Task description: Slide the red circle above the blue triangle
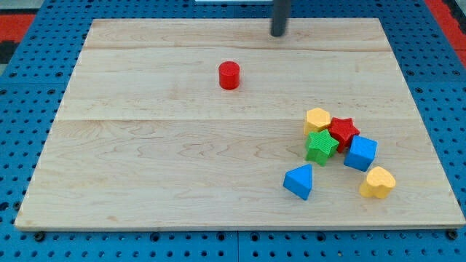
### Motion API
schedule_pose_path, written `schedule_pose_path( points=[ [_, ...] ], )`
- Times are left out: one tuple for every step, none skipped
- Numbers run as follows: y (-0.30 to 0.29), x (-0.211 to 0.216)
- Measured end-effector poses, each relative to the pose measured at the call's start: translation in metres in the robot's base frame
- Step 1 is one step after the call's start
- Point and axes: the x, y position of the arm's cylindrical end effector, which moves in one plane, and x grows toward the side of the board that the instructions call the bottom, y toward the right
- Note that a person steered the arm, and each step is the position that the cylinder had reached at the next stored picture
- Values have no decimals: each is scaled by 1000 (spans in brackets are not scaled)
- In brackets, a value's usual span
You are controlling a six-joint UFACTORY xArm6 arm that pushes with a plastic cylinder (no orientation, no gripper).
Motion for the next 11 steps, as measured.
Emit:
schedule_pose_path(
  points=[
    [-57, -13],
    [-140, -5],
    [-133, 44],
    [-48, 140],
    [28, 168],
    [42, 221],
    [54, 195],
    [46, 161],
    [-16, 189],
    [37, 271],
    [37, 284]
  ],
)
